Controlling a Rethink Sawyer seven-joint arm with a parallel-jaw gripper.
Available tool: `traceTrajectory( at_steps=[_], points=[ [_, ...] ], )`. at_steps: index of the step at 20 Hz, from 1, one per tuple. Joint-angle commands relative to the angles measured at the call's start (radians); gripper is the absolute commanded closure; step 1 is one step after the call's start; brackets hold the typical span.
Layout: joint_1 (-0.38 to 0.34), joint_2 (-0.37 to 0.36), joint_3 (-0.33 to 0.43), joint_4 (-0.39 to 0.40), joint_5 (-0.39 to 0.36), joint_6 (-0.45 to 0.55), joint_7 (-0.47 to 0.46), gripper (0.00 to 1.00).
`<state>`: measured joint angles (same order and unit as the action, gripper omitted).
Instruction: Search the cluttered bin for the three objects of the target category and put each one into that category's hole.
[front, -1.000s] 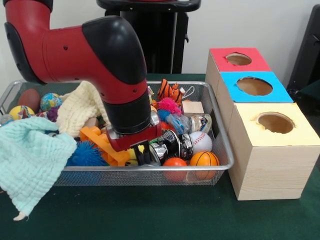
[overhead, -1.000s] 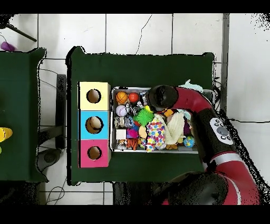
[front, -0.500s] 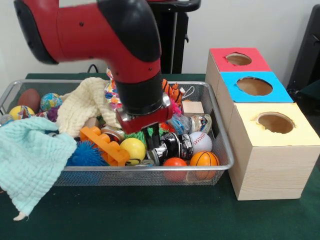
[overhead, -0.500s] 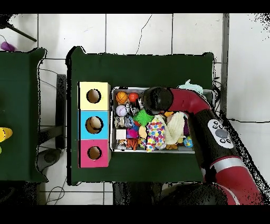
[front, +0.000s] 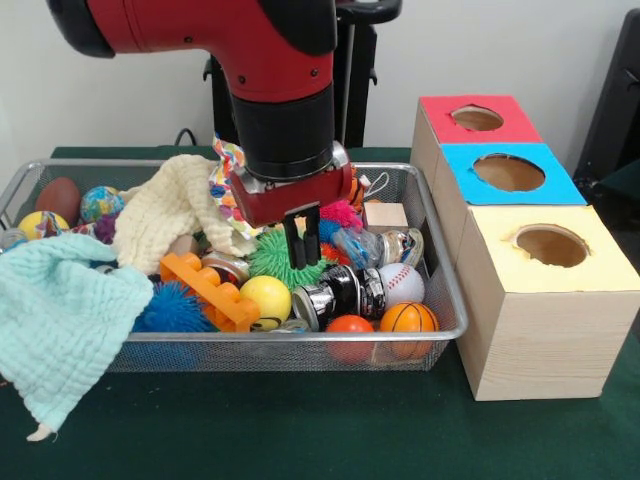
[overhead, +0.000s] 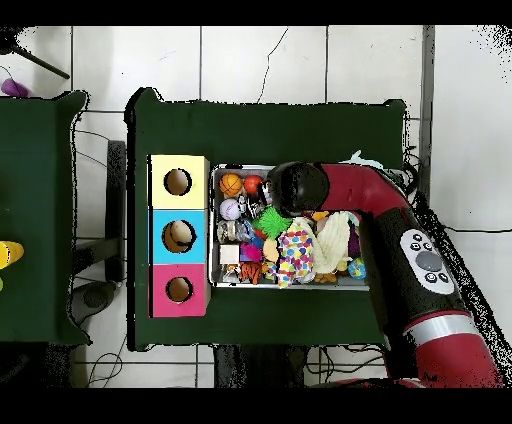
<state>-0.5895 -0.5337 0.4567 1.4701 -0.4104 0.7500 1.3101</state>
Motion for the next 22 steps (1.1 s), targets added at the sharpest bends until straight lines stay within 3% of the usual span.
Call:
traceTrajectory(
  at_steps=[1, 7, 15, 22],
  points=[
    [0.025, 0.001, -0.076, 0.022, 0.011, 0.084, 0.124, 1.0],
    [0.059, -0.002, -0.173, 0.046, 0.077, 0.017, 0.32, 1.0],
    [0.142, -0.031, -0.364, 0.146, 0.27, -0.06, 0.64, 1.0],
    [0.212, -0.04, -0.48, 0.178, 0.375, -0.034, 0.801, 1.0]
  ],
)
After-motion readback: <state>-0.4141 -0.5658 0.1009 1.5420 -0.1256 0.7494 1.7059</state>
